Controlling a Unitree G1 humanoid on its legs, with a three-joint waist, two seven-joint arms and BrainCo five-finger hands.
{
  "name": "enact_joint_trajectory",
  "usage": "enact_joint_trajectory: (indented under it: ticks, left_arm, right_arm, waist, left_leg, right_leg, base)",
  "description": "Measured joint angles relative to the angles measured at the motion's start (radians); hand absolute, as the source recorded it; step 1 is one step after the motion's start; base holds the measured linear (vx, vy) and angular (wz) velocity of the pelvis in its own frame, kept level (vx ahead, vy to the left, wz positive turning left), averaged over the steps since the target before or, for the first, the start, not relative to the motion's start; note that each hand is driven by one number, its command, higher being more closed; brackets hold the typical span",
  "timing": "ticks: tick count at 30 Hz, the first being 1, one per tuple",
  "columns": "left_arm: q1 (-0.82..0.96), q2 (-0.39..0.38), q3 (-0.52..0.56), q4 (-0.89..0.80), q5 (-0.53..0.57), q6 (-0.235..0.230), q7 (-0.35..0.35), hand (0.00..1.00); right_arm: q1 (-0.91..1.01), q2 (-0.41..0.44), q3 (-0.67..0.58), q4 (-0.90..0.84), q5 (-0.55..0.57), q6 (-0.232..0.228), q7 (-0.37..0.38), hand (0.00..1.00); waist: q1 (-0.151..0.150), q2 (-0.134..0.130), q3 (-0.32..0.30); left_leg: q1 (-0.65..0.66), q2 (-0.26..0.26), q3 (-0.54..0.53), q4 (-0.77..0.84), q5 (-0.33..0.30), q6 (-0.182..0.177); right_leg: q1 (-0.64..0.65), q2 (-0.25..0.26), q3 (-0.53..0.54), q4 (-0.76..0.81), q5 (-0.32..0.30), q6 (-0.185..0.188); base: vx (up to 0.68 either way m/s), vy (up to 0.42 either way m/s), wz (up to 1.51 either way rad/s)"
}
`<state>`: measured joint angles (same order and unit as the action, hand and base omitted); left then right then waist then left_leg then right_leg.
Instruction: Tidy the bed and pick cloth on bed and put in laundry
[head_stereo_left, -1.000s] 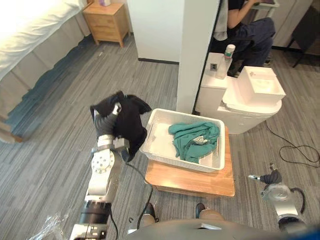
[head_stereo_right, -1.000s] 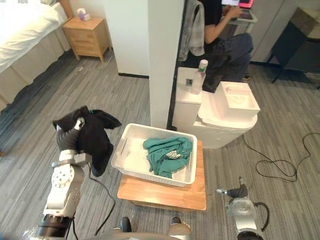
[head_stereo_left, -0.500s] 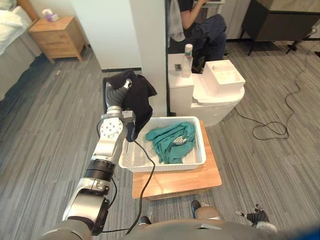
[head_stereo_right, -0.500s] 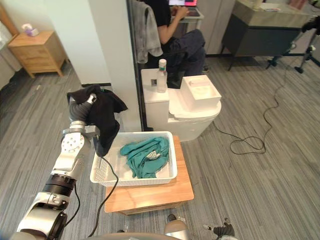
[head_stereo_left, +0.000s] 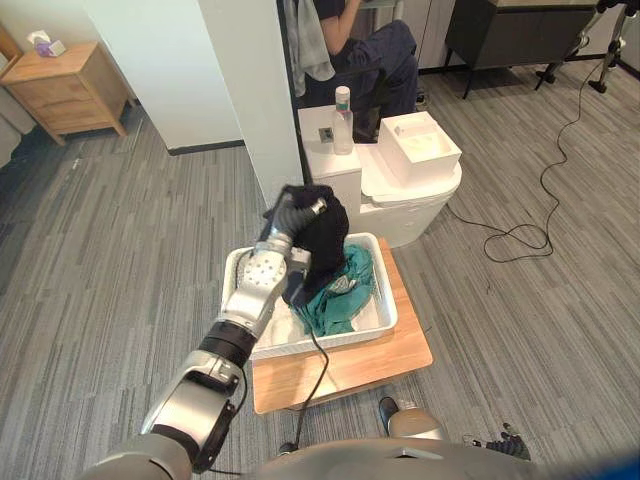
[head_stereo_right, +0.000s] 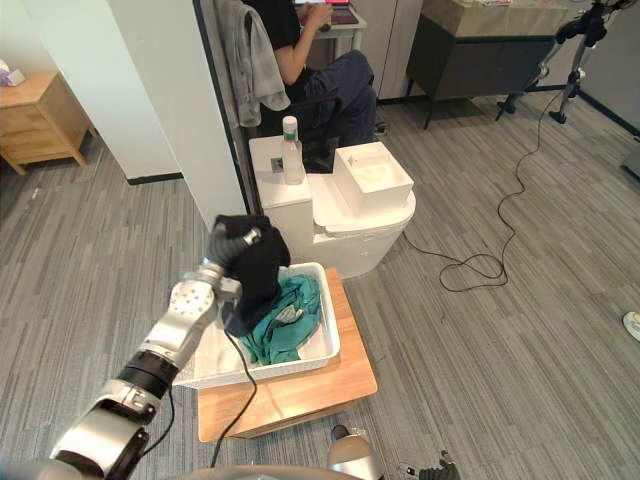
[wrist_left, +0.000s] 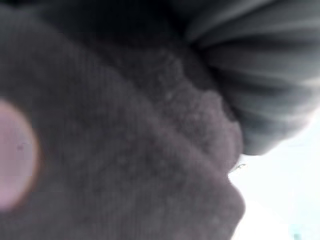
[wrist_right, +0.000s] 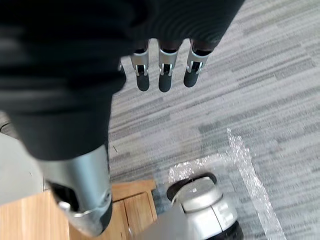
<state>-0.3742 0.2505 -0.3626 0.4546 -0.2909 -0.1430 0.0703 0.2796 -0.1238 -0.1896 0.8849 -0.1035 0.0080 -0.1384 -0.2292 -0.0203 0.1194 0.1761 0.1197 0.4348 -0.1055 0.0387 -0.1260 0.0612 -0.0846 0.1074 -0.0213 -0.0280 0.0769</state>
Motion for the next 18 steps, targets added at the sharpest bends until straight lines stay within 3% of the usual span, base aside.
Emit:
enact_joint_trajectory:
  ticks: [6, 12, 18]
  left_arm:
    - [0.134, -0.067, -0.157, 0.029, 0.051, 0.063, -0.011, 1.00]
    - [0.190, -0.094, -0.198, 0.105, 0.088, 0.102, 0.022, 1.00]
    - [0.196, -0.105, -0.164, 0.209, 0.198, 0.124, 0.161, 1.00]
  right_arm:
    - [-0.003, 0.009, 0.000, 0.022, 0.000, 0.000, -0.001, 0.00]
    - [-0.007, 0.038, 0.005, 0.039, 0.000, 0.000, -0.005, 0.00]
    - [-0.007, 0.045, 0.040, 0.041, 0.001, 0.000, -0.022, 0.00]
  waist:
    - [0.009, 0.008, 0.003]
    - [0.023, 0.008, 0.003]
    - [0.027, 0.007, 0.002]
  left_leg:
    - [-0.001, 0.002, -0.004, 0.000, -0.001, 0.000]
    - [-0.004, 0.001, -0.010, 0.000, -0.001, 0.000]
    - [-0.018, -0.001, -0.032, 0.000, -0.001, 0.000]
  right_leg:
    - [0.000, 0.001, -0.003, 0.002, -0.007, -0.003]
    - [0.000, -0.001, -0.011, 0.003, -0.012, 0.003]
    - [-0.001, -0.006, -0.032, 0.002, -0.014, 0.006]
  base:
    - [0.00, 0.000, 0.00]
    - [0.00, -0.010, 0.03]
    - [0.00, -0.010, 0.09]
